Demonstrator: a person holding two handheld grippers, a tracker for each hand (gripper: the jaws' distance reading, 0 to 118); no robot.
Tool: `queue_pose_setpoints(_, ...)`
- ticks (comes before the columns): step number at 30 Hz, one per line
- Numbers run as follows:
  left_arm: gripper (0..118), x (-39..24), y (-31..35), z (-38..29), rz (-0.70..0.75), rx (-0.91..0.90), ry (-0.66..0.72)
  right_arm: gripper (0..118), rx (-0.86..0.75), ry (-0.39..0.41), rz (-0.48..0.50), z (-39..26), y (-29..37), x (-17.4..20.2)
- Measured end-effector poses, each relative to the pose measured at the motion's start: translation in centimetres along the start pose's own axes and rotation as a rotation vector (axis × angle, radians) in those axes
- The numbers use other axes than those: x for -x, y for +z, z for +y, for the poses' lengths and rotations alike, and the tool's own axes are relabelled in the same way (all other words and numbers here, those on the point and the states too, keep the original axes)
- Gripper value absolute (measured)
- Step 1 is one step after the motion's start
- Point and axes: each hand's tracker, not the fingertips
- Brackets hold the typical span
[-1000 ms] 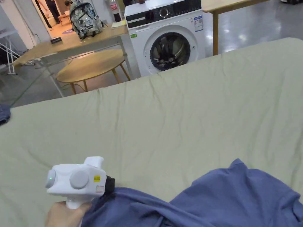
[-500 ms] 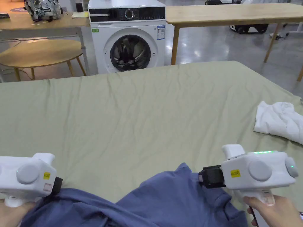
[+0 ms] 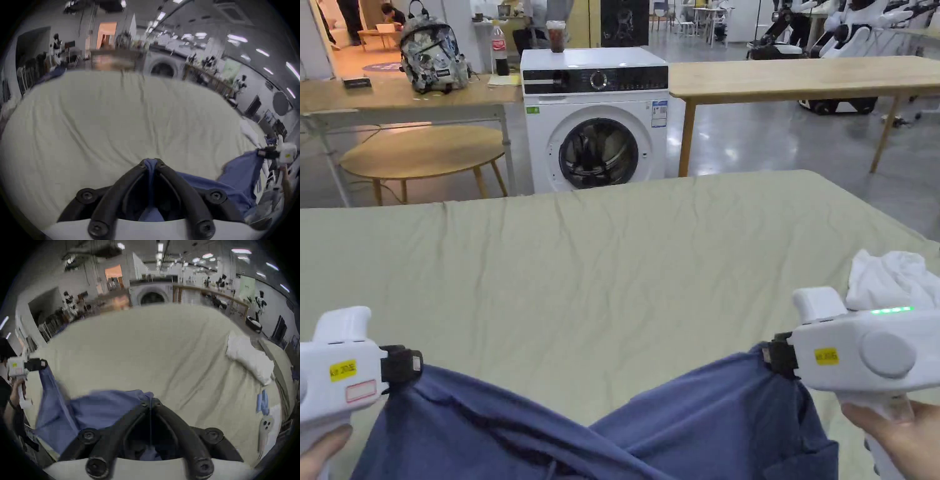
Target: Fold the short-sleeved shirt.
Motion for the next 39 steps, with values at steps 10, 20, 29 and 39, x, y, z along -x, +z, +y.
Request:
queue_pose_setpoints(10, 0, 1.4, 25.7, 6.7, 0.093, -0.521, -0.068, 0, -0.465, 0.147, -0.043, 11.5, 17.1, 6.6)
queue_pose_setpoints(20, 0, 2.4, 32.6, 16.6, 0.168, -0.768, -0.060, 0, -0.740, 0.139, -0.084, 23.6, 25.6, 11.3)
queue_pose_setpoints(29, 0, 4.1, 28.5, 26.1, 0.364, -0.726, -0.091, 0, -0.740, 0.127, -0.218, 36.1, 20.2, 11.0)
queue_pose_setpoints(39, 0, 5.4, 20.6, 28.0, 0.382, -0.639, -0.076, 0, -0.662, 0.131, -0.279, 37.0, 12.2, 12.4)
